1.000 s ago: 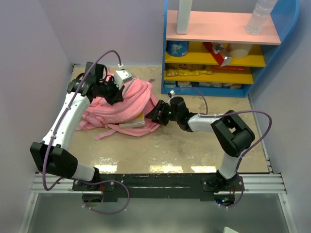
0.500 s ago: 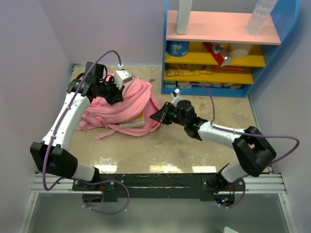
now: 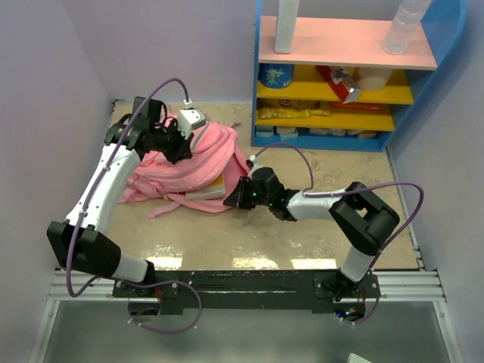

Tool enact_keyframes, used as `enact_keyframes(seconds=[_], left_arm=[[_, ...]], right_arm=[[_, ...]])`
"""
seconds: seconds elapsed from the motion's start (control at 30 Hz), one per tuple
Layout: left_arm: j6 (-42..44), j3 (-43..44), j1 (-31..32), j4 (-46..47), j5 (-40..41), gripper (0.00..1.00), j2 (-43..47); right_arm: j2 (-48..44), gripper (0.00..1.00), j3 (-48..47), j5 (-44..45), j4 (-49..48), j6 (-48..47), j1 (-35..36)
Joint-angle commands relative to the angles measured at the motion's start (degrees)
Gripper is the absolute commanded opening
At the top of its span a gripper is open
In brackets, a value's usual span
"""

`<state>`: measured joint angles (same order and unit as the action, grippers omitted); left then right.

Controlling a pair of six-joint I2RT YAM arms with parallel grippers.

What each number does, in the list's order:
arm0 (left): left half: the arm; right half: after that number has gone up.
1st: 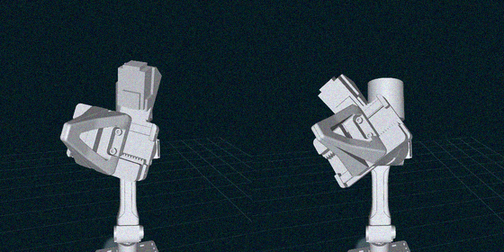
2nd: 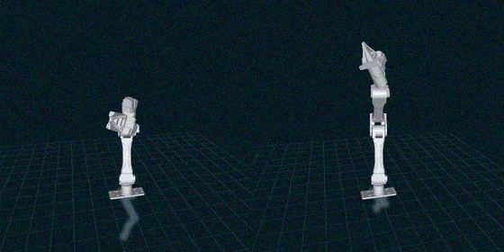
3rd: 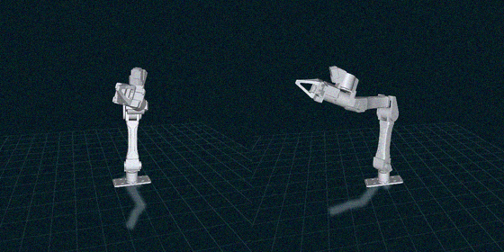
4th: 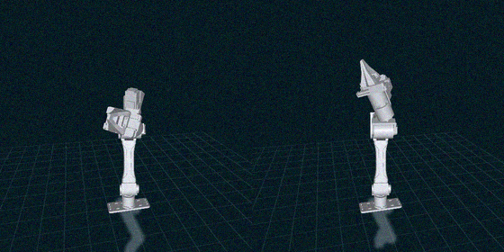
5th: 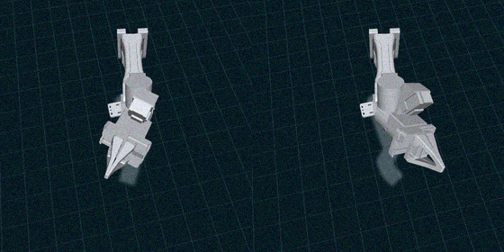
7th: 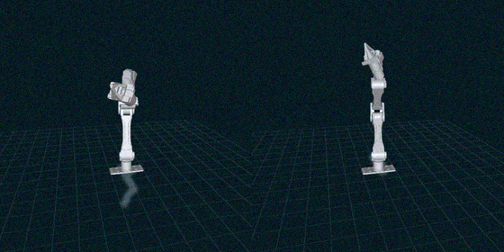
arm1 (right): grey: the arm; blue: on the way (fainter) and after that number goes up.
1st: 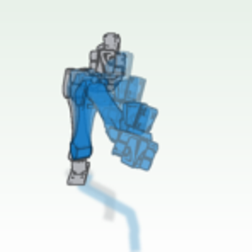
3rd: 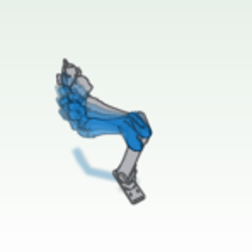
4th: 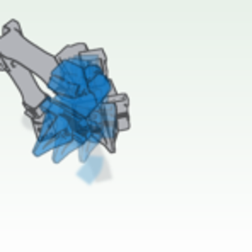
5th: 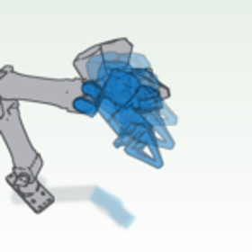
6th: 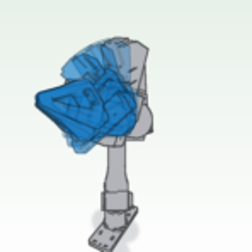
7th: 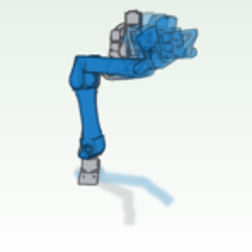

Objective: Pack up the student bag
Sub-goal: Place the book in the student bag.

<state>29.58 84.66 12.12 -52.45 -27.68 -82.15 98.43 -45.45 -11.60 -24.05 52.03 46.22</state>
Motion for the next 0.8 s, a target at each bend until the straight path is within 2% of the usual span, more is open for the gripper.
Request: enact_keyframes(seconds=[0.0,0.37,0.77], left_arm=[[0.8,3.5,0.3,4.5,-5.2,0.00,3.0],[2.1,2.6,0.2,3.7,-5.3,0.00,3.7],[3.8,2.4,0.2,1.9,-5.9,0.00,3.9]], right_arm=[[2.0,0.00,-5.9,0.6,-3.3,1.6,-0.2],[4.0,0.00,-11.3,9.5,-4.5,5.2,-2.1],[12.9,0.00,-18.2,14.6,-7.3,8.3,-4.0]])
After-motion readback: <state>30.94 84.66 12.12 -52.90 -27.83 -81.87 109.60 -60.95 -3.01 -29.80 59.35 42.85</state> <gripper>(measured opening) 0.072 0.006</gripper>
